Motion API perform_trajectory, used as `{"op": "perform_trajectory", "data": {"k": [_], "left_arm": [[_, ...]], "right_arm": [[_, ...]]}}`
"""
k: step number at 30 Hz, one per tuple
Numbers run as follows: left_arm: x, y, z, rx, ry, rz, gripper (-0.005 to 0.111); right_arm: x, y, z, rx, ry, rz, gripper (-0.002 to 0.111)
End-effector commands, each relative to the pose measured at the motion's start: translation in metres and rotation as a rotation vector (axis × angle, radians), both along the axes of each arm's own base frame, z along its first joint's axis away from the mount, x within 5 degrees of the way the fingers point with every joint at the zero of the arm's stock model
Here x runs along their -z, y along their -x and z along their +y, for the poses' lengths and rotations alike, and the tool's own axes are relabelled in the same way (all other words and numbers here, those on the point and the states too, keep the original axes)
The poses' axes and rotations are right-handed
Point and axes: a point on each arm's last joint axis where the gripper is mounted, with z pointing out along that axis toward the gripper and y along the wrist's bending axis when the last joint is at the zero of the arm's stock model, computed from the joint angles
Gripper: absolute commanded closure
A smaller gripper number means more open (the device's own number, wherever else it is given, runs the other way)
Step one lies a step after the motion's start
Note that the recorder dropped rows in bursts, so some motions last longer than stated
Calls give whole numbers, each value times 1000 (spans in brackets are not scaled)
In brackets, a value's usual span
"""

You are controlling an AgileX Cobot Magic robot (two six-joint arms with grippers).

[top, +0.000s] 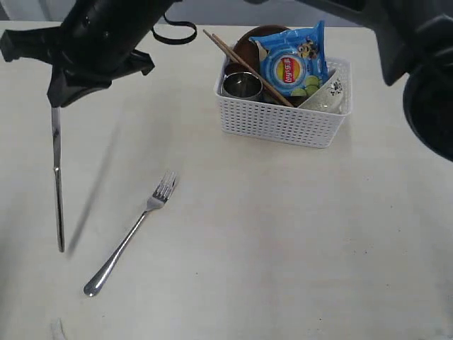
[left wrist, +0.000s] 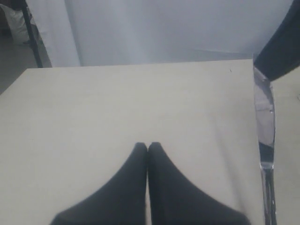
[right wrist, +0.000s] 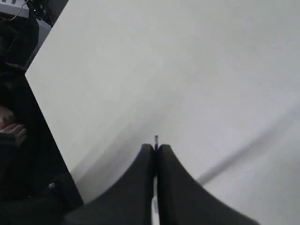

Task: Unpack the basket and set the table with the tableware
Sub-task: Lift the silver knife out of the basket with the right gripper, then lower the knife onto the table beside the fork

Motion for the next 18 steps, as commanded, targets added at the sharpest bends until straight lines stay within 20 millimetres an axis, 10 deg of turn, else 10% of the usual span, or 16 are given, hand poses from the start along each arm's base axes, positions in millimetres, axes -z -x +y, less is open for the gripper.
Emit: {"op": "perform_trajectory", "data": {"k": [1, 18], "left_arm": [[1, 0, 0, -3, -2, 0, 107], [1, 0, 0, -2, -6, 0, 107]], "right_arm": [[22, 2, -4, 33, 40, 34, 109], [82, -6, -20, 165, 134, -83, 109]]}}
